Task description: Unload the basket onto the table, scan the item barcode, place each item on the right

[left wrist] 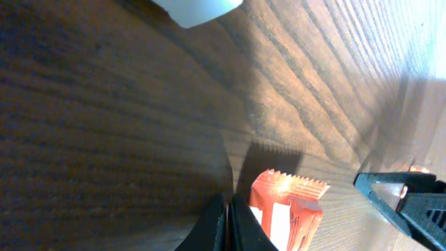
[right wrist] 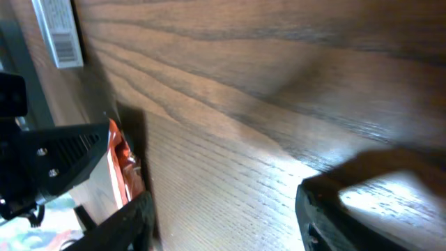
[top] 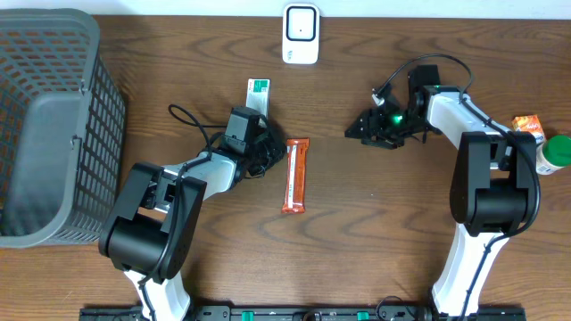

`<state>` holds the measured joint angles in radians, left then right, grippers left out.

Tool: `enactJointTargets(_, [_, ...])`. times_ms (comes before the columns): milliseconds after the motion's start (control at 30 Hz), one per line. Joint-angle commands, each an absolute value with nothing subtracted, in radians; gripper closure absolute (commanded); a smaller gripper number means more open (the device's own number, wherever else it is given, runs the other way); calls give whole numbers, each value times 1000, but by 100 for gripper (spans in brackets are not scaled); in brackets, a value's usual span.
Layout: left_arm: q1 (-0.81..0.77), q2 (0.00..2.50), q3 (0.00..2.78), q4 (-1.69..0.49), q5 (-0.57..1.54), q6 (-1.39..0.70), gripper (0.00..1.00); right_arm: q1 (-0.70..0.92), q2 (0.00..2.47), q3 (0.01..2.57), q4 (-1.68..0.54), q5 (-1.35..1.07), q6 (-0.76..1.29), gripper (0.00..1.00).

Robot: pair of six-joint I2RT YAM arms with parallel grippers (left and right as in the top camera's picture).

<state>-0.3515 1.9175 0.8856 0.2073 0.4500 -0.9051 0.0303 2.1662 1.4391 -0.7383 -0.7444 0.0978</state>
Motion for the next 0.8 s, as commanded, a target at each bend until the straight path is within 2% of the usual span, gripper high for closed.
enactJointTargets(0, [-319, 1892, 871, 127, 409, -820, 93, 43, 2210, 1414, -737, -632, 89, 36])
enactJointTargets(67, [-295, 1839, 871, 57, 379, -776, 93, 43, 2210, 1414, -736, -632, 89, 39])
enactJointTargets(200, [-255, 1706, 871, -93, 349, -702, 93, 43, 2210, 1414, -733, -633, 89, 62])
enactJointTargets(267, [-251, 1641, 871, -162, 350, -699, 92, 44, 2210, 1414, -730, -634, 90, 65])
enactJointTargets(300, [-254, 1608, 870, -196, 358, -699, 93, 47, 2210, 1413, -726, -634, 94, 64])
enactJointTargets(333, [-259, 1584, 870, -224, 372, -699, 93, 52, 2210, 1412, -721, -634, 99, 55])
enactJointTargets(367, [-265, 1564, 870, -252, 391, -699, 93, 59, 2210, 1411, -716, -634, 100, 36])
enactJointTargets(400, [-274, 1547, 870, -287, 415, -699, 93, 68, 2210, 1411, -710, -634, 100, 24])
enactJointTargets(467, [-288, 1534, 870, -343, 430, -699, 93, 87, 2210, 1410, -699, -635, 101, 6])
enactJointTargets(500, [-298, 1534, 869, -370, 431, -699, 93, 100, 2210, 1410, -691, -638, 119, 2])
enactJointTargets(667, [-336, 1536, 837, -387, 437, -699, 93, 160, 2210, 1410, -657, -621, 154, 4])
enactJointTargets(767, [-359, 1536, 810, -355, 459, -695, 93, 194, 2211, 1410, -640, -575, 204, 22])
